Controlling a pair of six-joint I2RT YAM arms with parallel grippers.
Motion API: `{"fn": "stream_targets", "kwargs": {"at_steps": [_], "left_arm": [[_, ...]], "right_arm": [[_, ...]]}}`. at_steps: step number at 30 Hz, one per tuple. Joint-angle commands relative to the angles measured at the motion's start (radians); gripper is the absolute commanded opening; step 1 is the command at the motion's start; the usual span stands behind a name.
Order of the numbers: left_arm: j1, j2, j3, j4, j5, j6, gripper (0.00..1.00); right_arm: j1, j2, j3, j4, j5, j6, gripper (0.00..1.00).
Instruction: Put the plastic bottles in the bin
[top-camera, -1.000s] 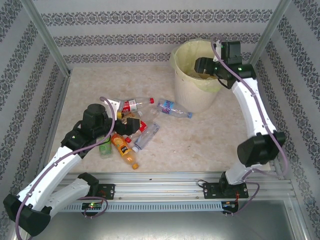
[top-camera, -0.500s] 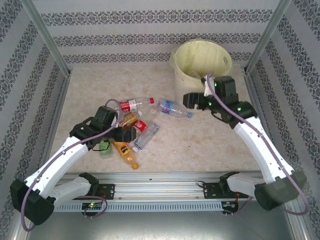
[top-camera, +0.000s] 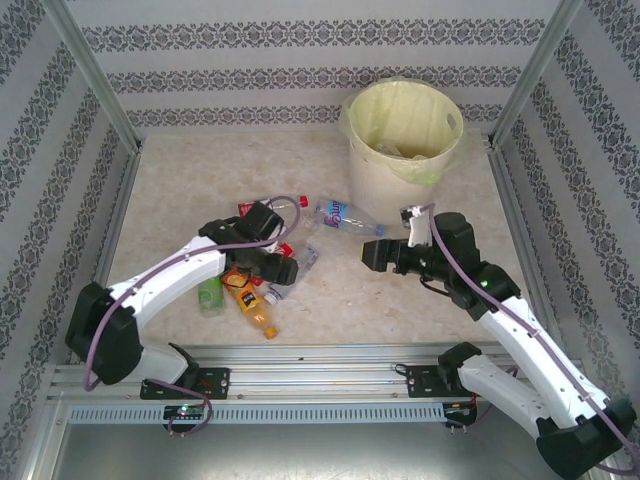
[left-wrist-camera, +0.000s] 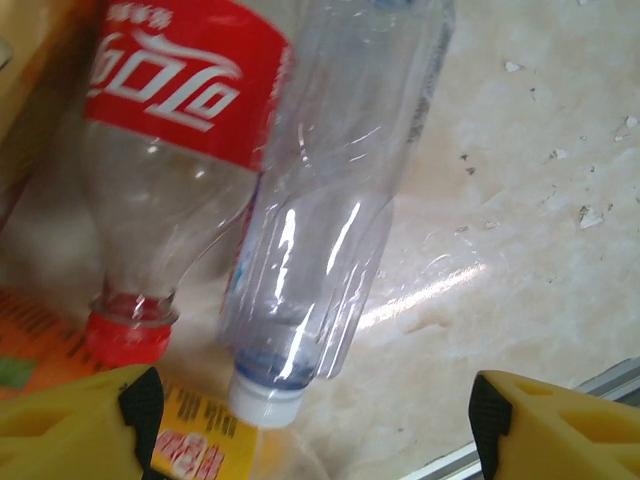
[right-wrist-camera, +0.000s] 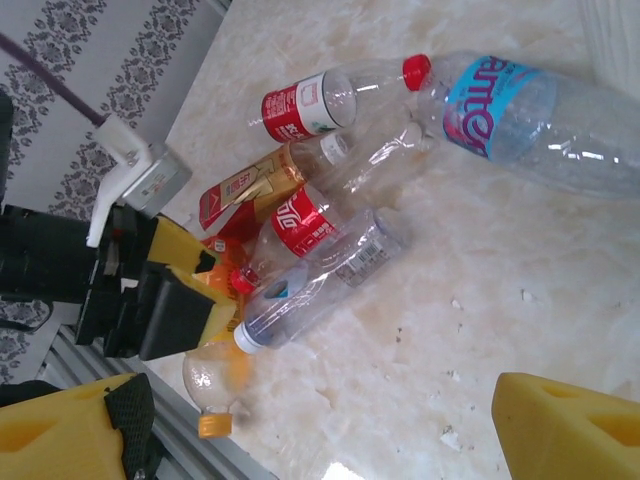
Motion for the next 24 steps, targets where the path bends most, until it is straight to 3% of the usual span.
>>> {"fn": "stream_targets", "kwargs": {"at_steps": [1, 24], "left_arm": [[-0.032, 0.069, 0.053, -0.025, -0.047, 0.072, 0.77], [-0.089, 0.309, 0.113, -0.032, -0.088, 0.089, 0.68]], "right_arm": [[0.011, -0.052, -0.052, 0.024, -0.017, 0.052, 0.88], [0.011, -0.108, -0.13, 0.028, 0.005, 0.1, 0.89]]}}
